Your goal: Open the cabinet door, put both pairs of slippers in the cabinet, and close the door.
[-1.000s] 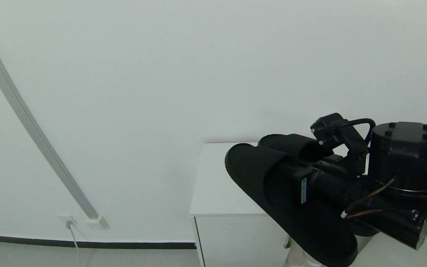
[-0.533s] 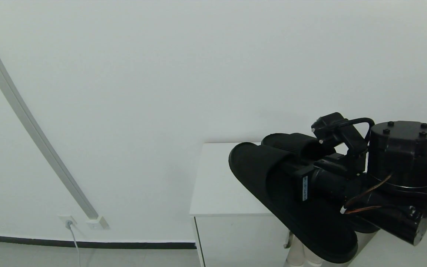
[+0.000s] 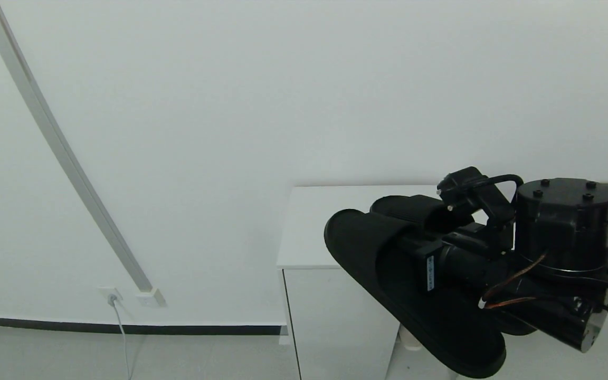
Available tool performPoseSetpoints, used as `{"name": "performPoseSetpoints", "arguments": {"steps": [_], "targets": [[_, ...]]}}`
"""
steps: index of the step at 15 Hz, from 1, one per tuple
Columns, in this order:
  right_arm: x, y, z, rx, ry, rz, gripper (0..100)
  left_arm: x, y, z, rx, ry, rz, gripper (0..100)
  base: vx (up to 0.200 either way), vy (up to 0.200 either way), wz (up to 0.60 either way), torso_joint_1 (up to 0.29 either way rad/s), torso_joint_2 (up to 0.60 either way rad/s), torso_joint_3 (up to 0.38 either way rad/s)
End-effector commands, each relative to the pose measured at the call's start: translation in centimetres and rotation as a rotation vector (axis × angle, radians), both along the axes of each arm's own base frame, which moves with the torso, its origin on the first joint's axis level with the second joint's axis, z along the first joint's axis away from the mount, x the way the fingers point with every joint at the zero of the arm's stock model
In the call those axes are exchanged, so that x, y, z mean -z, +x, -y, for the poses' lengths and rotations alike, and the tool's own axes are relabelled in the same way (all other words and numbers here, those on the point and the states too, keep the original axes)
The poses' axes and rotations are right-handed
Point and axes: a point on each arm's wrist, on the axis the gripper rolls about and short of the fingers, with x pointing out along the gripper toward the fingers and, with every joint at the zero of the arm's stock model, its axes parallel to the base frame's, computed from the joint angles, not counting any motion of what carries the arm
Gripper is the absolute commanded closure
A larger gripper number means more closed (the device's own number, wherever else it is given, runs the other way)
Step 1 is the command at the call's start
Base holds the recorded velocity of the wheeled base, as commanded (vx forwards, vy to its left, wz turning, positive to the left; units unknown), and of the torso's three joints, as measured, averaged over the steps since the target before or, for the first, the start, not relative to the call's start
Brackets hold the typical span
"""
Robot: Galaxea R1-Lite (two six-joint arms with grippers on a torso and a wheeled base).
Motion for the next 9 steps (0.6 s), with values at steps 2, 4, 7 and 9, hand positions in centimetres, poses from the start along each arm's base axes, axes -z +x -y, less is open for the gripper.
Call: {"name": "performPoseSetpoints", "arguments": {"steps": [2, 4, 7, 9], "targets": [[0.44, 0.21, -0.29, -0.002, -0.009, -0.009, 100, 0.00, 0.00, 0.00, 0.000, 0.000, 0.000, 100, 0.000, 0.000, 0.00, 0.000, 0.00, 0.000], [0.45, 0.14, -0.35, -0.005, -0.010, -0.010, 100, 0.00, 0.00, 0.00, 0.000, 0.000, 0.000, 100, 0.000, 0.000, 0.00, 0.000, 0.00, 0.000], [0.56, 0.11, -0.31, -0.005, -0.012, -0.012, 100, 0.00, 0.00, 0.00, 0.000, 0.000, 0.000, 100, 0.000, 0.000, 0.00, 0.000, 0.00, 0.000], [0.68, -0.04, -0.40, -0.012, -0.017, -0.015, 100, 0.00, 0.00, 0.00, 0.000, 0.000, 0.000, 100, 0.000, 0.000, 0.00, 0.000, 0.00, 0.000]]}}
